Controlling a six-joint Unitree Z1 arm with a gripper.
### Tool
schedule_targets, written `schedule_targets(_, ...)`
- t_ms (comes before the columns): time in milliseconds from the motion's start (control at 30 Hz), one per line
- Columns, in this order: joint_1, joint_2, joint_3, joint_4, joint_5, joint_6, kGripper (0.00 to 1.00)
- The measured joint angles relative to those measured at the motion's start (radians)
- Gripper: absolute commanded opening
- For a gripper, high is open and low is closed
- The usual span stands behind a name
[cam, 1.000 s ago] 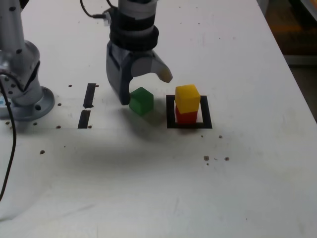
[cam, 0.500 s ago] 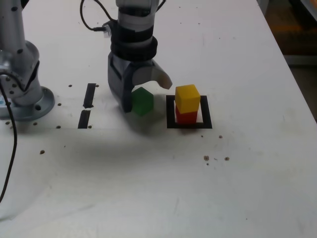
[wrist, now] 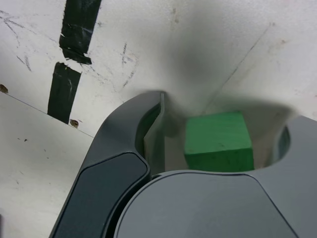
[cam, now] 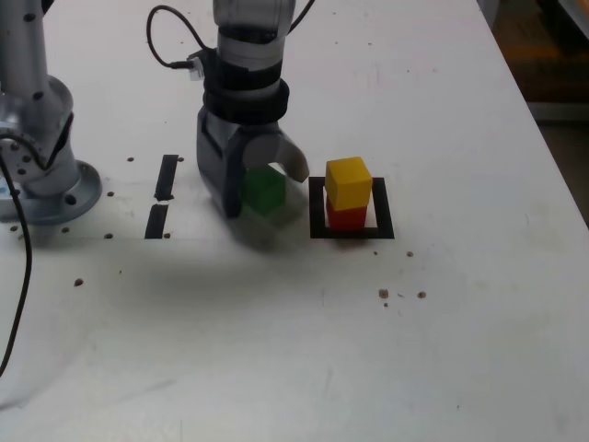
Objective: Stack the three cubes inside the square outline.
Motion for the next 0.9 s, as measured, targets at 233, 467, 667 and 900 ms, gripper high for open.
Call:
schedule_targets(233,0.000,0.000,0.022,-0.027,0.014,-0.019,0.32)
schedule_targets(467,0.001,-0.017,0.020,-0.046,0.051,-0.021,0.13)
schedule_targets(667,0.007,-0.068,-0.048,0.097,0.070,-0.021,0.13)
schedule_targets(900,0.001,-0.085,-0.266,0.336,0.108,0.023,0.14)
